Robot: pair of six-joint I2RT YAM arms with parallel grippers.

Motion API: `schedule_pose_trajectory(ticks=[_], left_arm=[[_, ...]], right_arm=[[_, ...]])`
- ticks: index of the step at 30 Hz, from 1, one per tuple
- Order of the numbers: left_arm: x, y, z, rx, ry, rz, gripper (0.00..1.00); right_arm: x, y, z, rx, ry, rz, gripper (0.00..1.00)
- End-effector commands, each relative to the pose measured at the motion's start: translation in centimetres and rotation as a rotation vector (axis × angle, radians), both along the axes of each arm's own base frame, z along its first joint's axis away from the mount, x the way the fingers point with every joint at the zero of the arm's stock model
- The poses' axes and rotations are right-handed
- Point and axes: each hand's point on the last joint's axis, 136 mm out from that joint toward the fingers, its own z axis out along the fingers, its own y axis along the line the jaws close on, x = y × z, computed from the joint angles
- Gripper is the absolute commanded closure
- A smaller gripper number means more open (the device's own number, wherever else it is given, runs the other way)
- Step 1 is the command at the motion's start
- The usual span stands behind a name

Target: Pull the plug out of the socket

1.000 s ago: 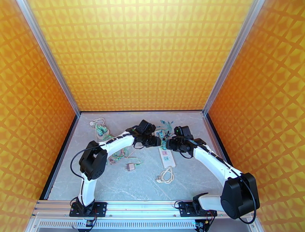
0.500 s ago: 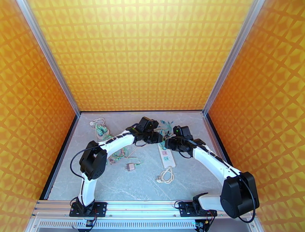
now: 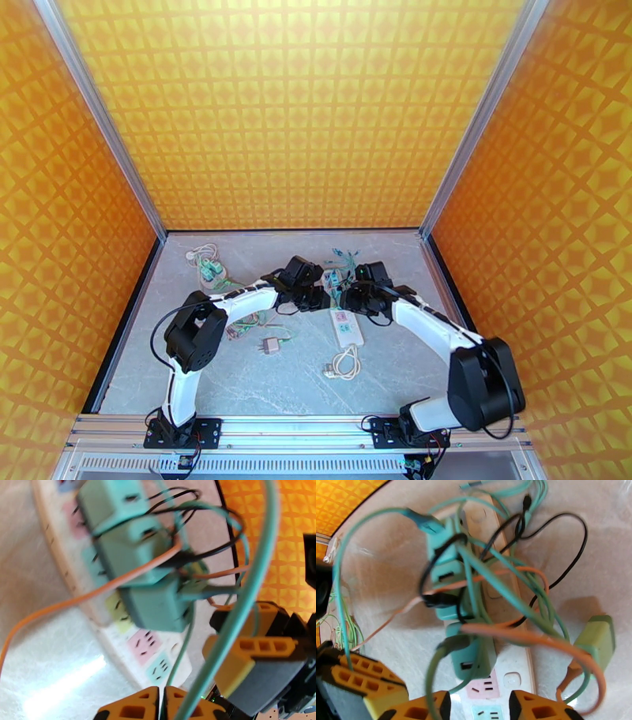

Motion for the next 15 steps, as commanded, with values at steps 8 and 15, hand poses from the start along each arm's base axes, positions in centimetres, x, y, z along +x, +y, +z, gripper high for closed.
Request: schedule_pose_trajectory(ticks=[8,15], left_arm=[[0.4,-1.8,2.1,-0.112,0.014,-0.004,0.88],[1.9,-3.1,6.0,-0.202,-0.006,0.035,0.89]], right_arm=[[1.4,-0.4,2.4,-0.014,-0.046,-0.041,0.50],[-0.4,-3.1,4.9,-0.097,-0.130,-0.108,0.48]])
